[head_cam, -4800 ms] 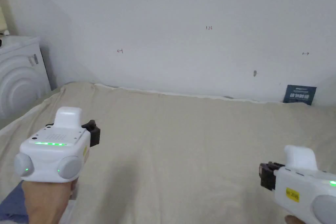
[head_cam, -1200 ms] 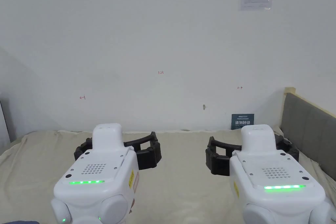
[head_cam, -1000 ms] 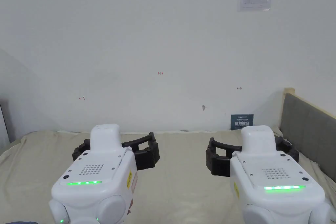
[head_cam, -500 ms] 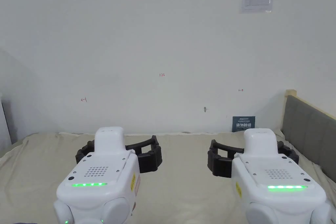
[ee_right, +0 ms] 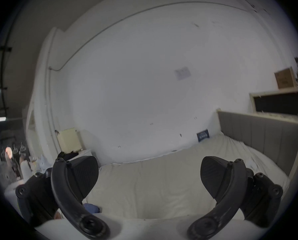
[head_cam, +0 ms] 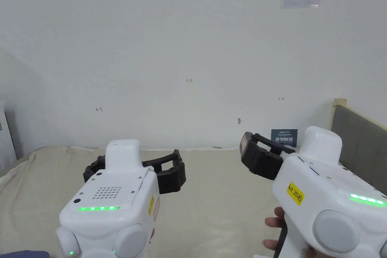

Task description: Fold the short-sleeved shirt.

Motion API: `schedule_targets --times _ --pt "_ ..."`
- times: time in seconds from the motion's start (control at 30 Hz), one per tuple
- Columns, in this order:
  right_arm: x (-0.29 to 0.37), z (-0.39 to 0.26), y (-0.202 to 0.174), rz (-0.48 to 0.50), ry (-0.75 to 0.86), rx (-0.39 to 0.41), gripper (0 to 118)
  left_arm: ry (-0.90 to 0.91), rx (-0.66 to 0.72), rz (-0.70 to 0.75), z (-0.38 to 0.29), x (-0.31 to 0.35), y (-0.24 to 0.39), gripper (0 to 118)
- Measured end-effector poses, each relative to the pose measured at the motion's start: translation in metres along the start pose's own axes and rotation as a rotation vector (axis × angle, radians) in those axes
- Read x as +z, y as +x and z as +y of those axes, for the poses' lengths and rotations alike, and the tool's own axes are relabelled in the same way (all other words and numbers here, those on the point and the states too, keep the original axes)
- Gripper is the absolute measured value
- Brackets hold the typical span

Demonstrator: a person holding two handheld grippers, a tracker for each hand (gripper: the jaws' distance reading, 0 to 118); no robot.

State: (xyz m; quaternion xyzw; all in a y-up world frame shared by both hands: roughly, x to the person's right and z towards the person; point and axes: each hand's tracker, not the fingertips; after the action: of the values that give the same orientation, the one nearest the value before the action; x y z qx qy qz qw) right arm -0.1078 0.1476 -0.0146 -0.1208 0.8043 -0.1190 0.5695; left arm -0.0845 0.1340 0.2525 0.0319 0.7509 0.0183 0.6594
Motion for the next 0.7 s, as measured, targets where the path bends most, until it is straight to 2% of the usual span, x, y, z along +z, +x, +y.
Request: schedule_targets --times 0.03,0.17,0.2,0.37,0.5,0.53,0.6,0.67,0.7 --pt "0.001 0.002 -0.003 0.000 -0.010 0.038 118 0.001 0.000 -0.001 0.000 0.000 0.000 118" --pt "-0.003 0.002 -0.017 -0.131 -0.011 0.104 118 0.001 0.002 0.004 0.003 0.000 0.002 118" --pt "-0.004 0.001 -0.019 -0.149 -0.009 0.102 118 0.003 0.001 0.004 0.003 0.000 0.002 118" --pt "-0.010 -0.006 -0.015 -0.116 -0.036 0.083 118 -0.001 -0.028 0.006 0.001 0.001 0.003 118" --pt "-0.012 -0.011 -0.016 -0.185 -0.022 0.114 118 -0.004 -0.031 0.009 0.001 0.002 0.004 118" --pt "-0.014 -0.010 -0.012 -0.169 -0.045 0.113 118 -0.004 -0.026 0.008 0.001 0.002 0.003 118" --pt "-0.013 -0.010 -0.007 -0.108 -0.043 0.055 118 -0.005 -0.016 0.002 0.001 0.002 0.003 118" --pt "-0.011 -0.009 -0.006 -0.161 -0.031 0.012 118 -0.006 -0.012 -0.001 0.000 0.002 0.002 118" --pt "-0.007 -0.009 -0.005 -0.143 0.010 -0.002 118 -0.007 -0.013 0.000 0.000 0.002 0.002 118"
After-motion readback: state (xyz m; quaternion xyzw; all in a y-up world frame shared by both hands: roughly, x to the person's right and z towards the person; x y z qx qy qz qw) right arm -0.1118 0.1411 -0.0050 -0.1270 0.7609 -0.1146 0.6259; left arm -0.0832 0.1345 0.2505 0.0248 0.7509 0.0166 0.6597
